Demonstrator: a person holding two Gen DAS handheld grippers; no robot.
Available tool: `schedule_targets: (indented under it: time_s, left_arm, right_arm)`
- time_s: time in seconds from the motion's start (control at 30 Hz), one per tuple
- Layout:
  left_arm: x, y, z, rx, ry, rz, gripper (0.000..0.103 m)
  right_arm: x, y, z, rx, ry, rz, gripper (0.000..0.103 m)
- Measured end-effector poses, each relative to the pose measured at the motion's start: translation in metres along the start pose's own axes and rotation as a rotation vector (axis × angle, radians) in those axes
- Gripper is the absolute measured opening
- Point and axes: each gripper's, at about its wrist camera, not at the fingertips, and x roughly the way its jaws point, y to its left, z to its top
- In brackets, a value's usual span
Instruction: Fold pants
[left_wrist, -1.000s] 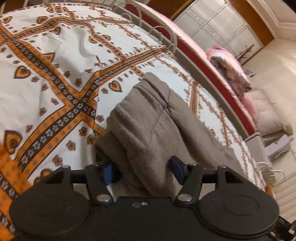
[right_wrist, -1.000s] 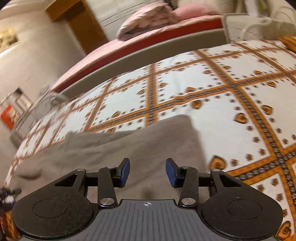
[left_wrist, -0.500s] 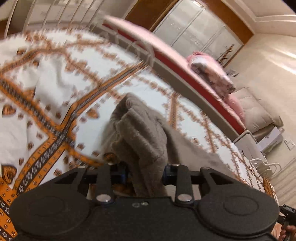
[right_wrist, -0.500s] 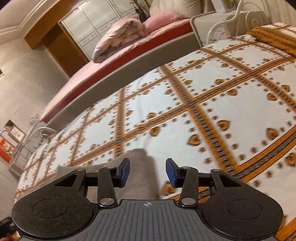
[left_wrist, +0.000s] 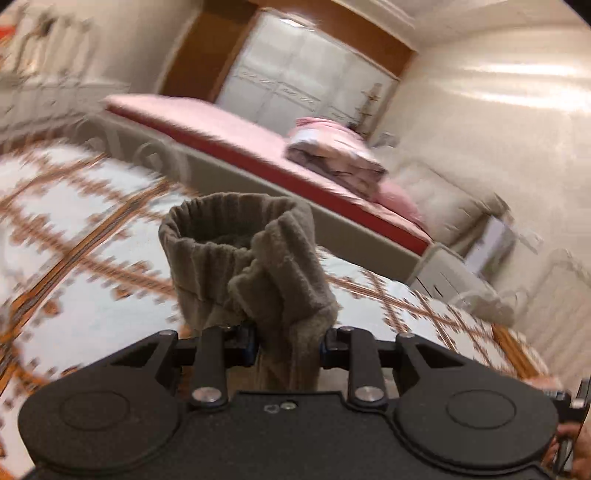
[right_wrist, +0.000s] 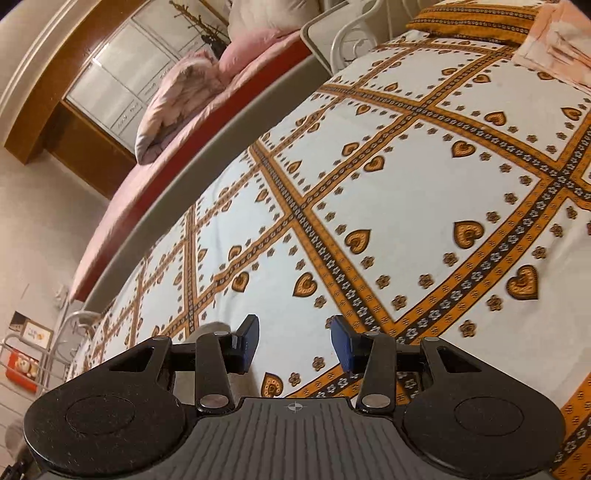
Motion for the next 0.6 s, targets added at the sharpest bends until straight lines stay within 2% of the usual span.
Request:
schedule_targets:
  time_s: [0.13, 0.27, 0.4, 0.6]
  left_arm:
    - [0.023, -0.046, -0.006, 0.083, 0.024, -0.066, 0.019]
    - [0.053, -0.085, -0.019, 0.122, 0.064, -0.125, 0.019]
    - [0.082, -0.129, -0.036, 0.16, 0.111, -0.201, 0.019]
    - [0.118, -0.197, -0.071, 0.269, 0.18, -0.303, 0.019]
  right_arm:
    - [-0.011, -0.01, 0.004, 0.005, -0.011, 0.003, 0.044]
    - [-0.022, -0.018, 0.007, -0.028, -0.01, -0.006, 0.044]
    - [-0.034, -0.029, 0.007, -0.081, -0.023, -0.044, 0.044]
    - [-0.046, -0.047, 0.009, -0.054, -0.024, -0.054, 0.044]
